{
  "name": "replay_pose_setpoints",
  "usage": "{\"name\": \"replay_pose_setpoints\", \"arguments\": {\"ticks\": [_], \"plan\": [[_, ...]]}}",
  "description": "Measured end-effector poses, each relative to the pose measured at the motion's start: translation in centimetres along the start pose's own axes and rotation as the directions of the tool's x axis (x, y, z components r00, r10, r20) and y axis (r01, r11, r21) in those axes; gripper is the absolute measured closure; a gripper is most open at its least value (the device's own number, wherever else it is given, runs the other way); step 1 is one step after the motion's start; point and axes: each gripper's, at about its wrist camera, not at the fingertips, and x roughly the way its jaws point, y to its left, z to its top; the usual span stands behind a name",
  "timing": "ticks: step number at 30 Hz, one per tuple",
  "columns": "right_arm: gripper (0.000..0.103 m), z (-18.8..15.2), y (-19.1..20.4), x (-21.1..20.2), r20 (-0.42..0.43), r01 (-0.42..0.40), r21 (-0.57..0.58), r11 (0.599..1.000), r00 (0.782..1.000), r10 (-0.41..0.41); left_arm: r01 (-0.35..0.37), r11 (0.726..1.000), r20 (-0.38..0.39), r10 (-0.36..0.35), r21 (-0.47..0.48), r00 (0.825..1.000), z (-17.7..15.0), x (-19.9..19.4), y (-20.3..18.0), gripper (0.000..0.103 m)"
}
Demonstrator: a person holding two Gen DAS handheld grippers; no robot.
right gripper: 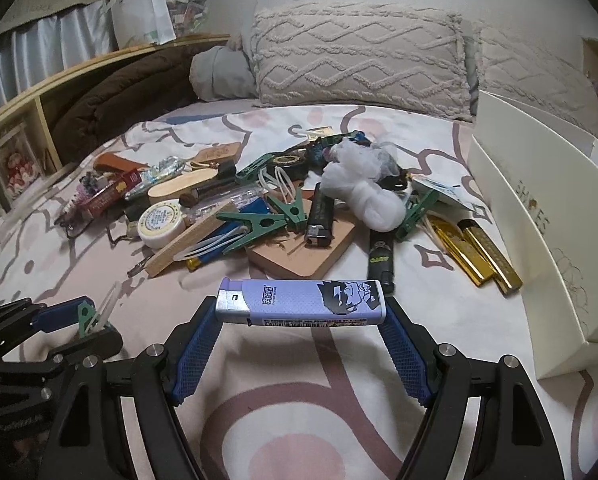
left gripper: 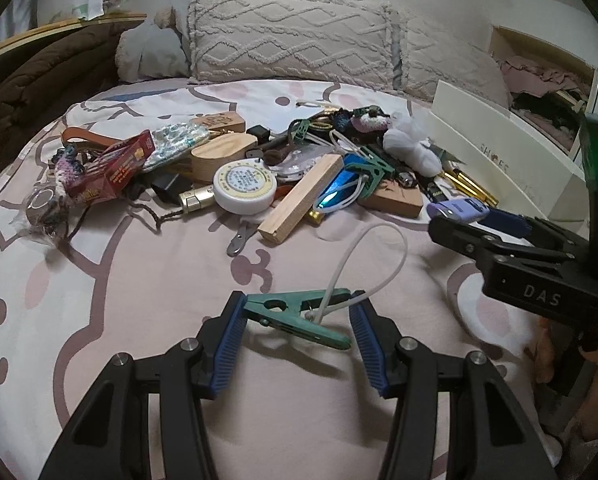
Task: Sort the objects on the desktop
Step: 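Carry the clothespin and the lighter over the white shoe box with both tools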
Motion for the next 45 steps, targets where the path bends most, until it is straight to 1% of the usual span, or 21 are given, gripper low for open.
{"name": "replay_pose_setpoints", "arguments": {"ticks": [7, 10, 14, 20, 29, 36, 40, 45], "plan": [[0.023, 0.1, -0.9, -1.3, 0.02, 0.007, 0.018, 1.0, 1.0, -0.007, 0.006, 1.0, 0.028, -0.007, 0.019, 1.0, 0.6, -0.9, -1.0, 0.05], [0.023, 0.2, -0.9, -2.1, 0.037, 0.012, 0.009, 1.0, 0.999, -0.013, 0.0, 1.0, 0.031, 0.0, 0.006, 1.0, 1.0, -1.2, -1.1, 0.05], [0.023, 0.4, -0.8, -3.6, 0.078, 0.029, -0.014, 0.999, 0.997, -0.028, 0.005, 1.0, 0.058, -0.005, 0.004, 0.998, 1.7, -2.0, -1.5, 0.05], [0.023, 1.0, -0.7, -5.4, 0.121, 0.018, -0.028, 0.999, 0.993, -0.014, 0.01, 1.0, 0.096, -0.011, 0.009, 0.995, 2.7, -3.1, -2.1, 0.05], [0.023, 1.4, -0.3, -7.8, 0.186, 0.025, -0.062, 0.998, 0.983, -0.013, 0.016, 1.0, 0.127, -0.018, 0.022, 0.992, 4.3, -3.9, -3.4, 0.05], [0.023, 1.8, -1.3, -9.1, 0.217, 0.041, -0.046, 0.998, 0.976, -0.03, 0.029, 0.998, 0.175, -0.039, 0.063, 0.984, 5.7, -5.1, -5.2, 0.05], [0.023, 2.1, -2.7, -10.0, 0.234, 0.043, -0.011, 0.999, 0.971, -0.039, 0.03, 0.996, 0.195, -0.047, 0.089, 0.98, 6.3, -5.6, -6.3, 0.05], [0.023, 2.4, -4.2, -11.0, 0.255, 0.069, 0.018, 0.997, 0.964, -0.071, 0.061, 0.993, 0.214, -0.081, 0.099, 0.974, 7.1, -6.0, -7.5, 0.05]]}}
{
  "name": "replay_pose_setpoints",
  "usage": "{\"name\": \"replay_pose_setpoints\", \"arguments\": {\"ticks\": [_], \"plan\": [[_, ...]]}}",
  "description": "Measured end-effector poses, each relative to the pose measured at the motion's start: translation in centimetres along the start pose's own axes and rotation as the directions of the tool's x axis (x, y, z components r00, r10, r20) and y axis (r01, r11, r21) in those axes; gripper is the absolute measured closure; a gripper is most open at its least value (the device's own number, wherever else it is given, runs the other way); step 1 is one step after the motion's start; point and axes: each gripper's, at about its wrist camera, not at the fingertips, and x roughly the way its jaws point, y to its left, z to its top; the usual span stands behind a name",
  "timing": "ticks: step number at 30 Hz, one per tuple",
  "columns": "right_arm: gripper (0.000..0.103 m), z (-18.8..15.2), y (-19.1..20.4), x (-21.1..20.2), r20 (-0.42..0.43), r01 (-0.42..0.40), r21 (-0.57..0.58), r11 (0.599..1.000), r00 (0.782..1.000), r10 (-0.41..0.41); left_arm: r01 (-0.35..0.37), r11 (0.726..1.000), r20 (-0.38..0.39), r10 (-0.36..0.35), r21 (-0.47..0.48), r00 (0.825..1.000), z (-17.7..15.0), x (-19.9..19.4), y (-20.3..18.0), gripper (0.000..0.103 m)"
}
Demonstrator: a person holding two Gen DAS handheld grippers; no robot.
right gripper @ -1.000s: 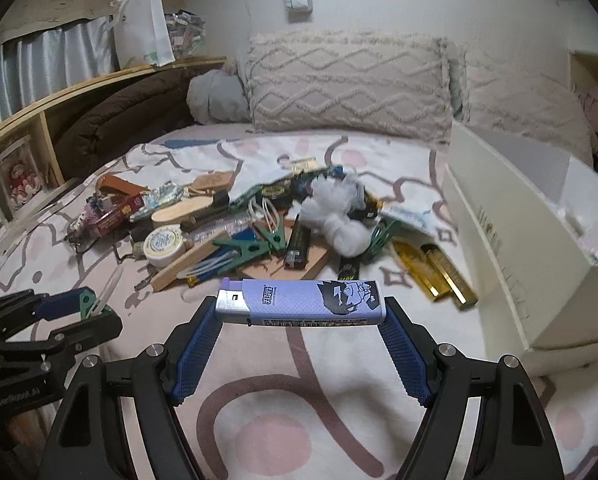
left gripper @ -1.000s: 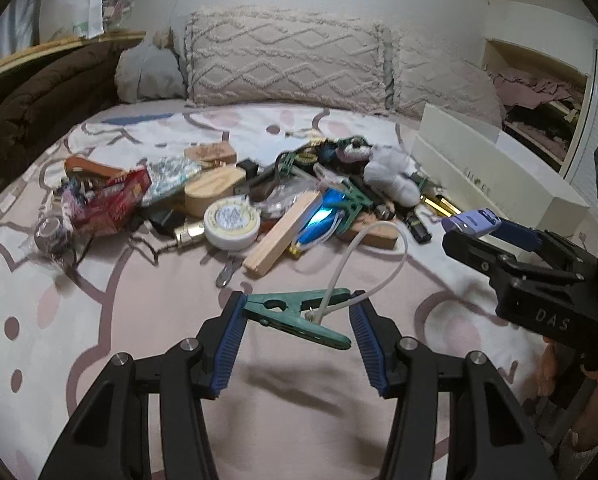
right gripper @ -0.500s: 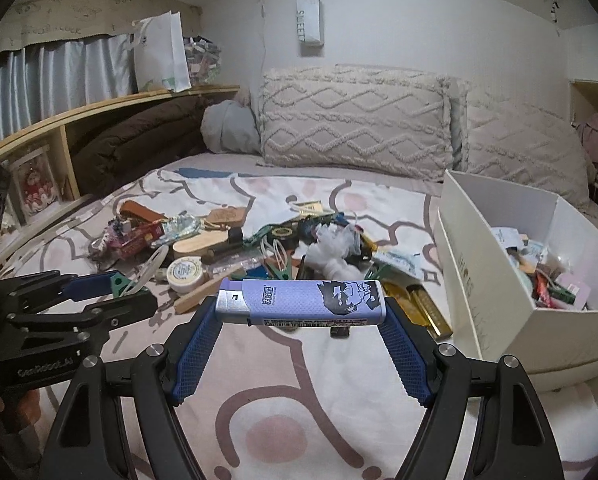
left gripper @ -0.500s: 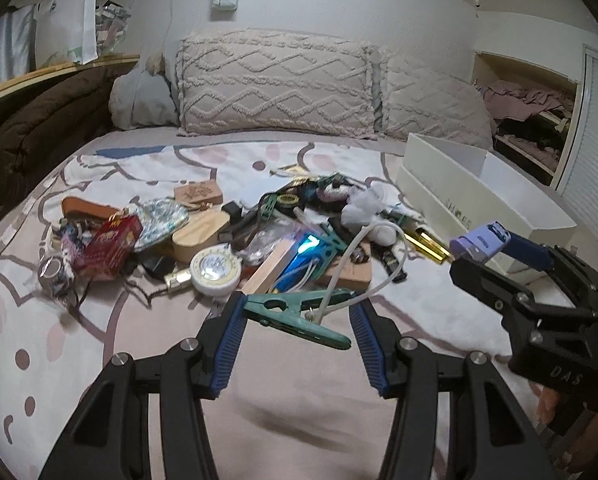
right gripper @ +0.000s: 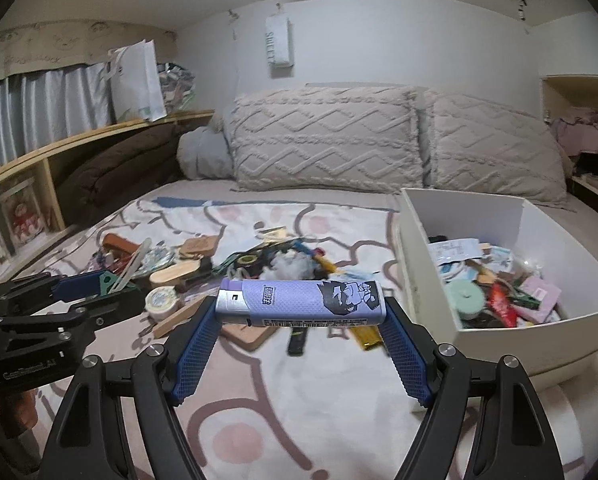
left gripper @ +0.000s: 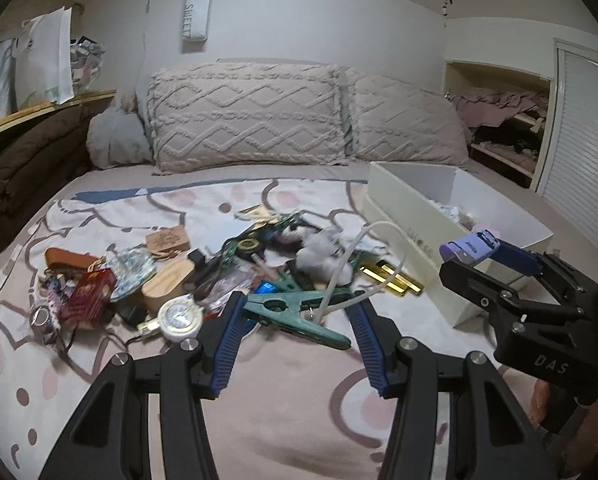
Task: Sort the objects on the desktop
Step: 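Carry the clothespin and the lighter over the white shoe box with both tools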
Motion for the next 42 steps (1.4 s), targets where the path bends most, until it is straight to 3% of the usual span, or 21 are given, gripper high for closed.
{"name": "replay_pose_setpoints", "arguments": {"ticks": [9, 16, 30, 42], "plan": [[0.023, 1.3, -3.5, -1.9, 0.04, 0.053, 0.044, 0.998, 0.998, -0.055, 0.083, 0.996, 0.051, -0.085, 0.024, 0.995, 2.4, -0.1, -3.2, 0.05], [0.023, 2.6, -7.3, -3.4, 0.073, 0.141, 0.063, 0.988, 0.987, -0.146, 0.121, 0.991, 0.074, -0.125, 0.056, 0.989, 3.9, 0.8, -6.1, 0.05], [0.023, 4.4, -15.8, -3.6, 0.039, 0.27, 0.075, 0.96, 0.961, -0.273, 0.174, 0.98, 0.106, -0.185, 0.1, 0.977, 7.0, 3.1, -10.8, 0.05], [0.023, 7.4, -22.6, -3.2, 0.017, 0.291, 0.148, 0.945, 0.955, -0.297, 0.155, 0.977, 0.11, -0.171, 0.146, 0.979, 11.0, 6.1, -13.4, 0.05]]}}
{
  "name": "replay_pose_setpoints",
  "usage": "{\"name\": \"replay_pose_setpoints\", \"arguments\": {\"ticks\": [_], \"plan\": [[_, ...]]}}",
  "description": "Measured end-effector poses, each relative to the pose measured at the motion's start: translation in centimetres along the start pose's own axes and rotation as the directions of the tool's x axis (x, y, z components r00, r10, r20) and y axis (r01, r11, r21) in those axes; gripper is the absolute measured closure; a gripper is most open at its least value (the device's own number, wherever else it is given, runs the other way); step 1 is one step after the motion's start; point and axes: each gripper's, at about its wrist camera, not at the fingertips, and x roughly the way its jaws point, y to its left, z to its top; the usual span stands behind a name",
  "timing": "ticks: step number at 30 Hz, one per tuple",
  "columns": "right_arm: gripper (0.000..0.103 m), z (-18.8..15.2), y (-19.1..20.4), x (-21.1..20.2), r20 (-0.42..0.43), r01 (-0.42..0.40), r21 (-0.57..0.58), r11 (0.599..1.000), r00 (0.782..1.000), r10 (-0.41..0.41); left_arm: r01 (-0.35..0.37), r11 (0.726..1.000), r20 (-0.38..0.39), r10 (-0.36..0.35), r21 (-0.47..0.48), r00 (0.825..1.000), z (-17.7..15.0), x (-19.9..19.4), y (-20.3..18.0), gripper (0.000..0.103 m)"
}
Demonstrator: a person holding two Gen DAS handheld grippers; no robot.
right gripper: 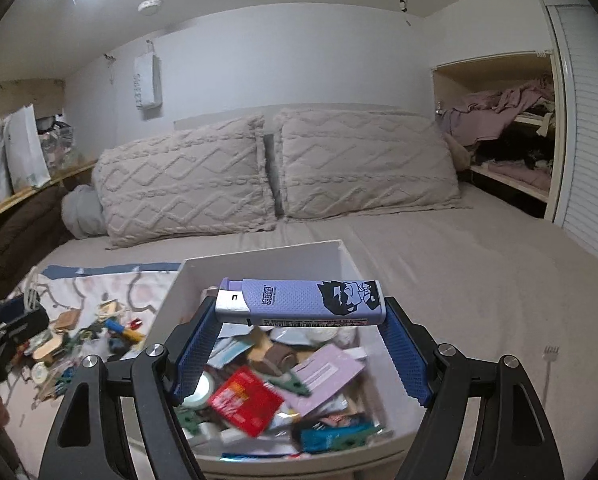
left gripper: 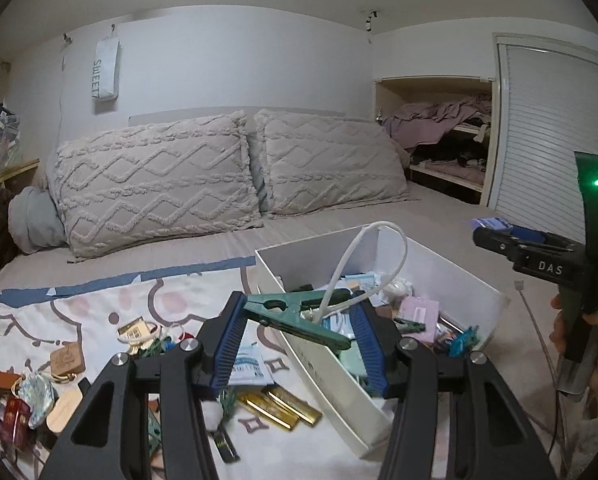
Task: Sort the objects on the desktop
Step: 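Carry the clothespin and the lighter over the white shoe box with both tools, then lower the purple lighter into the box and open the right tool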
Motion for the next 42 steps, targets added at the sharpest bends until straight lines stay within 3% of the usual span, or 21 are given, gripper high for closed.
{"name": "replay_pose_setpoints", "arguments": {"ticks": [9, 18, 25, 30, 36, 42], "plan": [[0.023, 2.3, -0.7, 4.6, -0.081, 0.003, -0.047, 0.999, 0.997, -0.006, 0.037, 0.999, -0.053, -0.039, -0.03, 0.998, 2.6, 4.2, -0.7, 0.05], [0.023, 2.0, -0.7, 9.0, -0.151, 0.021, -0.075, 0.997, 0.988, -0.032, 0.07, 0.997, -0.117, -0.074, -0.045, 0.99, 3.7, 8.3, -1.9, 0.05], [0.023, 0.8, -0.9, 10.9, -0.221, 0.004, -0.072, 0.997, 0.975, -0.02, 0.014, 1.0, -0.146, -0.014, -0.005, 0.989, 3.5, 10.8, -2.8, 0.05], [0.023, 0.5, -0.5, 11.1, -0.224, 0.004, -0.101, 0.995, 0.974, -0.026, -0.03, 0.998, -0.158, 0.039, 0.06, 0.987, 3.5, 12.1, -3.9, 0.05], [0.023, -0.6, 1.2, 11.2, -0.199, 0.052, -0.219, 0.974, 0.975, -0.097, -0.011, 0.999, -0.209, 0.019, 0.039, 0.978, 4.3, 13.8, -4.9, 0.05], [0.023, -0.5, 0.6, 11.3, -0.201, 0.033, -0.181, 0.983, 0.977, -0.069, -0.001, 1.0, -0.271, 0.006, 0.018, 0.963, 4.9, 15.6, -5.8, 0.05]]}}
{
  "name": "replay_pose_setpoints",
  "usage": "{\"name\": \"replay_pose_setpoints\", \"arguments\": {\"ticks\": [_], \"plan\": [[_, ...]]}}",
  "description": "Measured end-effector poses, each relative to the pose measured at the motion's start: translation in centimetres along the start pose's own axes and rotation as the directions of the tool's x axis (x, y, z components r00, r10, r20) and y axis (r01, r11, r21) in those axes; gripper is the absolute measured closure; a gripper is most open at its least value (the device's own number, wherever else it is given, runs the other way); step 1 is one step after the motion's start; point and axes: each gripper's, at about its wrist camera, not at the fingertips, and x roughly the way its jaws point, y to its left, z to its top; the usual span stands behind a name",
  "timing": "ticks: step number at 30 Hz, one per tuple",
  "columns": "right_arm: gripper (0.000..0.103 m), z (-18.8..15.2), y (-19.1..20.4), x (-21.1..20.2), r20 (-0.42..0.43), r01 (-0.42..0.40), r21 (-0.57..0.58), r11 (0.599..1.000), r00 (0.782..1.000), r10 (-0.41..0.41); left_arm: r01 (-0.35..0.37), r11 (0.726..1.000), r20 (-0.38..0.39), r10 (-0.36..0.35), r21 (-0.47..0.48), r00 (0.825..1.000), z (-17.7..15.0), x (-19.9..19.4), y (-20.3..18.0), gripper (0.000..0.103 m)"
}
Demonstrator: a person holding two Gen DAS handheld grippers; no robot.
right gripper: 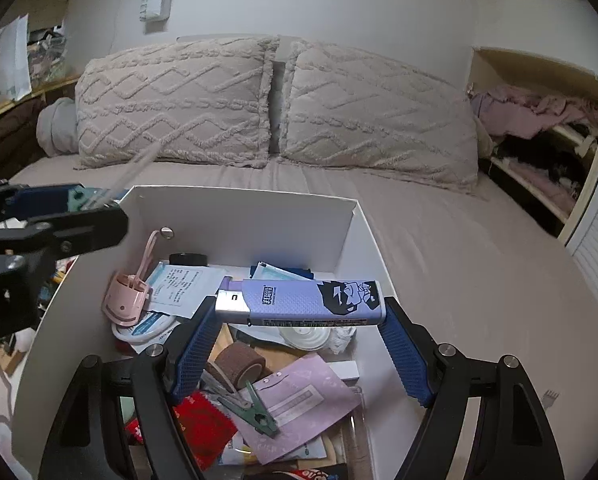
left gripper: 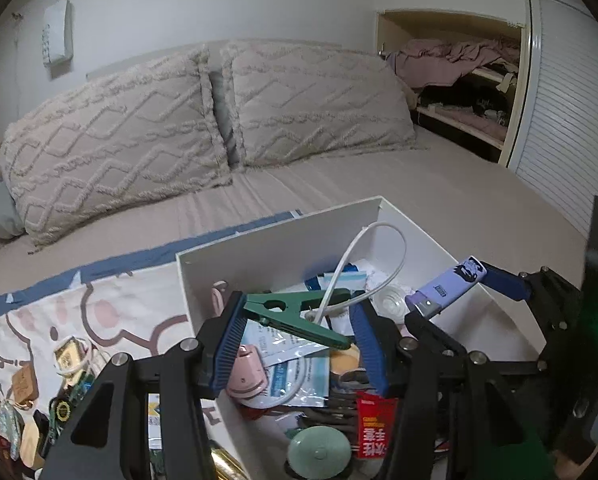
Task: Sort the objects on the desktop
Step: 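Lower the purple lighter into the box and open the right tool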
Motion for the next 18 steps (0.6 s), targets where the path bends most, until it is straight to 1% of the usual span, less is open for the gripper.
{"name": "replay_pose_setpoints", "arguments": {"ticks": [4, 6, 10, 15, 18], "plan": [[0.023, -0.1, -0.2, 0.3, -0.024, -0.038, 0.012, 0.999, 0.999, 0.039, -0.03, 0.999, -0.048, 0.032, 0.023, 0.998, 0.0, 1.2, -0.3, 0.05], [0.023, -0.2, -0.2, 0.6, -0.037, -0.048, 0.011, 0.999, 0.998, 0.048, -0.031, 0.999, -0.064, 0.032, 0.019, 0.997, -0.1, 1.6, -0.1, 0.05], [0.023, -0.3, -0.4, 0.5, -0.033, -0.057, 0.029, 0.998, 0.998, 0.058, -0.021, 1.0, -0.103, 0.021, 0.007, 0.994, -0.5, 2.4, 0.1, 0.05], [0.023, -0.4, -0.8, 0.8, -0.054, -0.069, 0.065, 0.996, 0.996, 0.072, -0.008, 1.0, -0.114, 0.01, 0.017, 0.993, -0.8, 2.1, 0.4, 0.05], [0.023, -0.4, -0.9, 0.8, -0.055, -0.073, 0.074, 0.995, 0.995, 0.077, 0.0, 0.999, -0.108, 0.005, 0.047, 0.994, -1.0, 1.3, 0.6, 0.05]]}}
